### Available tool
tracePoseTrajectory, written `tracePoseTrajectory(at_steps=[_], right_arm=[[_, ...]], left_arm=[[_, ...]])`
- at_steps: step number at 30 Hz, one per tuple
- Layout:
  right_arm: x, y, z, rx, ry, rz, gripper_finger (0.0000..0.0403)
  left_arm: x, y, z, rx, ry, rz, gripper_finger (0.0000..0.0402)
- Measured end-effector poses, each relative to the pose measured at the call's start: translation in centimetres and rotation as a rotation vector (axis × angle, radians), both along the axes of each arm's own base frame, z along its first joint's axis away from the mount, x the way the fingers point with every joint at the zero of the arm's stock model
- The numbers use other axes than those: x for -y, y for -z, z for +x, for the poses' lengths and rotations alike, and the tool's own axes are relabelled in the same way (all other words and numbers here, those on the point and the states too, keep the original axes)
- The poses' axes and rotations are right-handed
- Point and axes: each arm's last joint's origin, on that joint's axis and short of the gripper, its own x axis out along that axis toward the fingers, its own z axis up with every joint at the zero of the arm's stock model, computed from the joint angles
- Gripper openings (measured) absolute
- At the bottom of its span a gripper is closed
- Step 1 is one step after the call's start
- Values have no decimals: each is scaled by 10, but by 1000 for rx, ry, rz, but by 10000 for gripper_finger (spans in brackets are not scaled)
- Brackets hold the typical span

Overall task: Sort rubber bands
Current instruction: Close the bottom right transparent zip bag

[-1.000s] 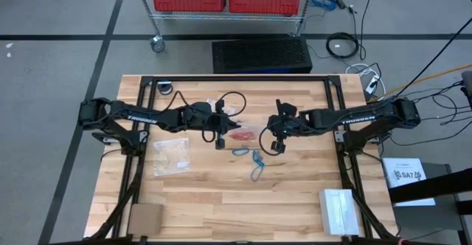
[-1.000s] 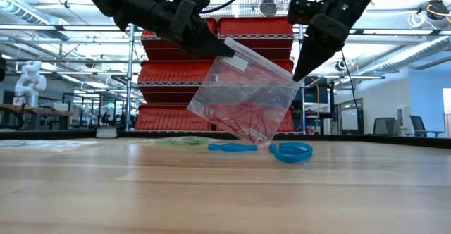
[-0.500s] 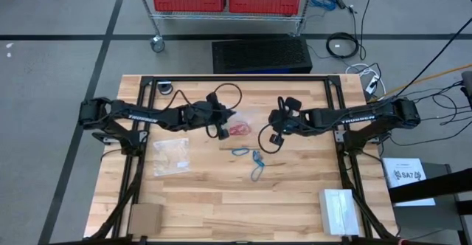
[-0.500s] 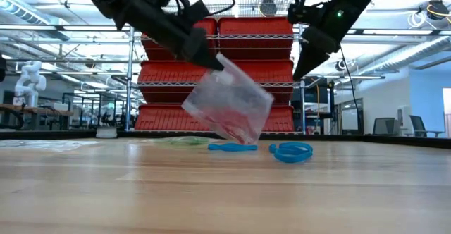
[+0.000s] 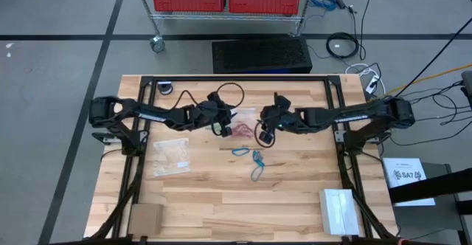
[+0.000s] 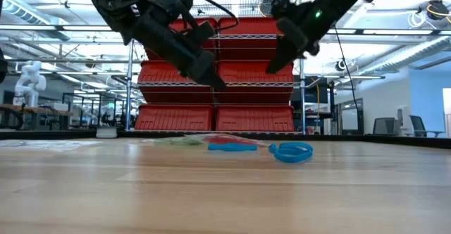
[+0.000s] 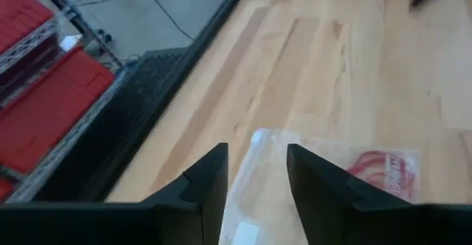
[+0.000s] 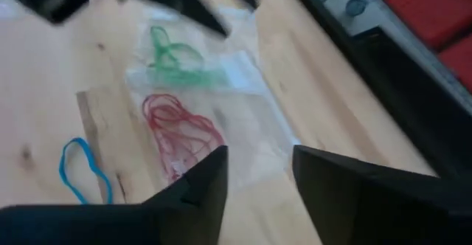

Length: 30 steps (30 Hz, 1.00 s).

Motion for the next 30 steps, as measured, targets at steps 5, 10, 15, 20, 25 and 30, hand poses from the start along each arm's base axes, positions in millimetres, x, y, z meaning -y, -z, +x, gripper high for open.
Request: tracePoseTrajectory(at_steps=[5, 10, 15, 20, 25, 30], right_arm=[[16, 34, 20, -55, 21, 21, 56], [33, 64, 35, -51, 68, 49, 8], [45, 92, 42, -83, 56, 130, 1], [53, 110, 41, -146, 84, 153, 1], [63, 112, 31, -200, 166, 176, 0], [75, 106, 10, -318, 339, 123, 0]], left_arm=[[1, -13, -17, -81, -19, 7, 146], [5, -24, -39, -200, -15, -12, 121], [9, -28, -58, -295, -22, -58, 87], [13, -25, -77, -416, -70, -145, 58], [17, -18, -97, -559, -157, -250, 34], [26, -14, -110, -662, -219, -323, 15]])
